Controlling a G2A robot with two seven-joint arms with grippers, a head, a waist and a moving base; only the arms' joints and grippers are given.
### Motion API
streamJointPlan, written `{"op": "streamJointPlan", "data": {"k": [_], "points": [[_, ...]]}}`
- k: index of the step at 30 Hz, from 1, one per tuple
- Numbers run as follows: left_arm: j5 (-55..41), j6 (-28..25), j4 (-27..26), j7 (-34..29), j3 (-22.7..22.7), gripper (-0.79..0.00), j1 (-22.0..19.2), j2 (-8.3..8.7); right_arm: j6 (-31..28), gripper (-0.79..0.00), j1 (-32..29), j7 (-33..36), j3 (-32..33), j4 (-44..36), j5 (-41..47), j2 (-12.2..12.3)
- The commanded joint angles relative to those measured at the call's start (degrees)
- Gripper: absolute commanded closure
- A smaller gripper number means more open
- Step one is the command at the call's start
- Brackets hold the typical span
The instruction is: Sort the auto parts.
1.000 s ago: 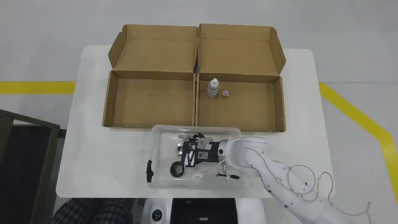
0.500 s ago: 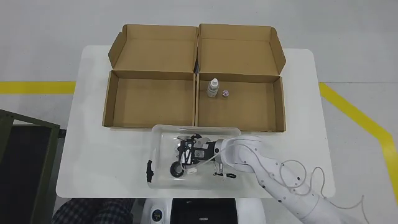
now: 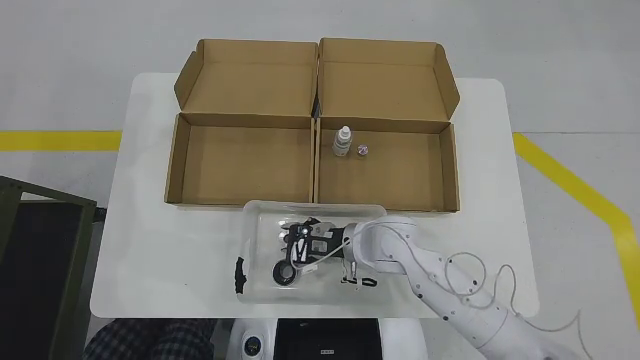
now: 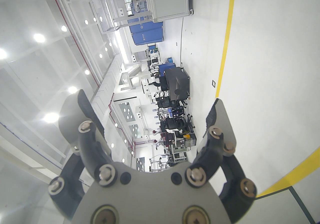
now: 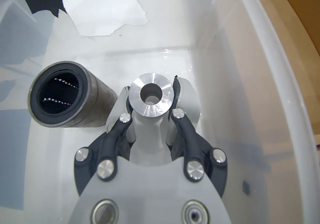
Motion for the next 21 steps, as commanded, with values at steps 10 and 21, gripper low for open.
{"op": "streamJointPlan", "data": {"k": [10,21], "points": [[0.0,0.0,0.0,0.0,0.0,-0.785,0.0,0.0,-1.9,0.0,-2.3,-2.5,3.7,-5.1,1.1,1.1],[0.0,0.0,0.0,0.0,0.0,-0.785,0.0,0.0,-4.0,0.0,-7.1,-5.9,10.6,-15.5,1.9,3.1]]}}
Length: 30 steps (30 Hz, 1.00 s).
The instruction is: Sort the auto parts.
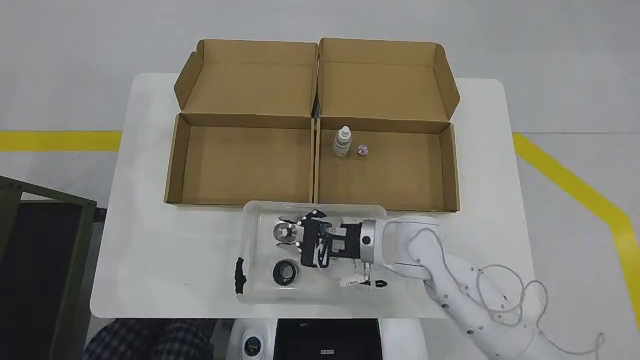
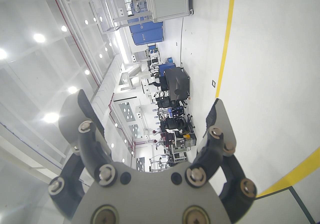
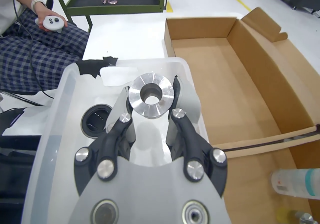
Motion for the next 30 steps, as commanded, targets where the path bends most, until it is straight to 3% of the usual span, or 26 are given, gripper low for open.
{"op": "streamJointPlan", "data": {"k": [1,18,30], "points": [[0.0,0.0,0.0,0.0,0.0,-0.785,0.0,0.0,-0.4,0.0,-0.8,-0.3,1.3,-1.7,0.3,0.3],[0.0,0.0,0.0,0.0,0.0,-0.785,0.0,0.0,0.9,0.0,-5.1,-6.3,12.8,-12.0,6.4,2.1],[0.0,0.0,0.0,0.0,0.0,-0.785,0.0,0.0,1.7,0.0,-5.7,-8.8,14.5,-13.1,8.4,2.3]]}}
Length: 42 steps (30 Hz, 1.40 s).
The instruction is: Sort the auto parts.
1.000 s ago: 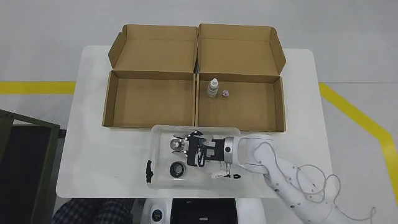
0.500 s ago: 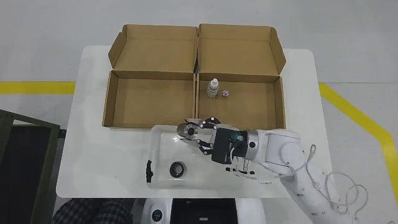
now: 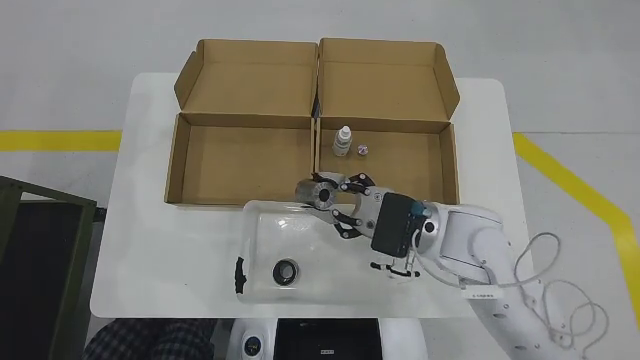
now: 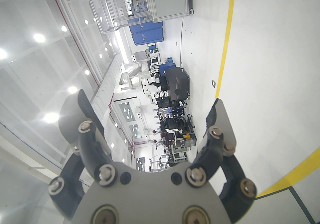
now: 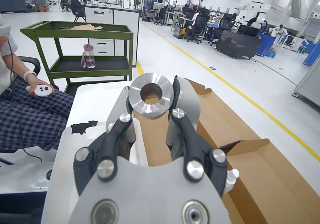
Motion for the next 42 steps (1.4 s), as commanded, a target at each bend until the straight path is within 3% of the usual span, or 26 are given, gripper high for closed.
{"op": "streamJointPlan", "data": {"k": [1,28,42], "points": [[0.0,0.0,0.0,0.0,0.0,-0.785,0.0,0.0,0.0,0.0,0.0,-0.1,0.0,0.1,0.2,0.0],[0.0,0.0,0.0,0.0,0.0,-0.785,0.0,0.0,1.0,0.0,0.2,0.5,-0.6,0.4,0.2,-0.1],[0.0,0.0,0.0,0.0,0.0,-0.785,0.0,0.0,3.0,0.0,12.4,6.1,-8.5,14.2,6.0,-2.5]]}}
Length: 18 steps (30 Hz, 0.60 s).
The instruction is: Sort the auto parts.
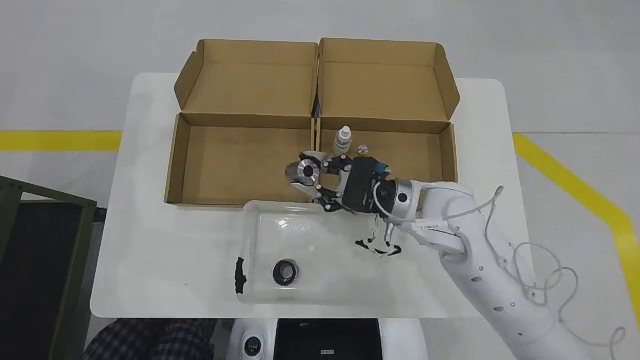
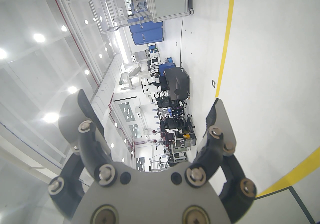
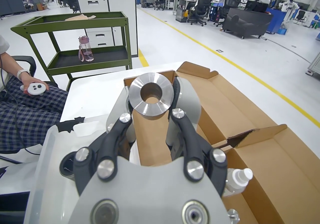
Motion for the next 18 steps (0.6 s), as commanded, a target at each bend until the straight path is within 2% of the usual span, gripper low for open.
{"op": "streamJointPlan", "data": {"k": [1,18], "points": [[0.0,0.0,0.0,0.0,0.0,-0.785,0.0,0.0,-0.1,0.0,1.6,0.3,-1.2,1.9,0.3,-0.4],[0.0,0.0,0.0,0.0,0.0,-0.785,0.0,0.0,6.5,0.0,15.5,6.6,-11.3,17.9,5.9,-5.4]]}}
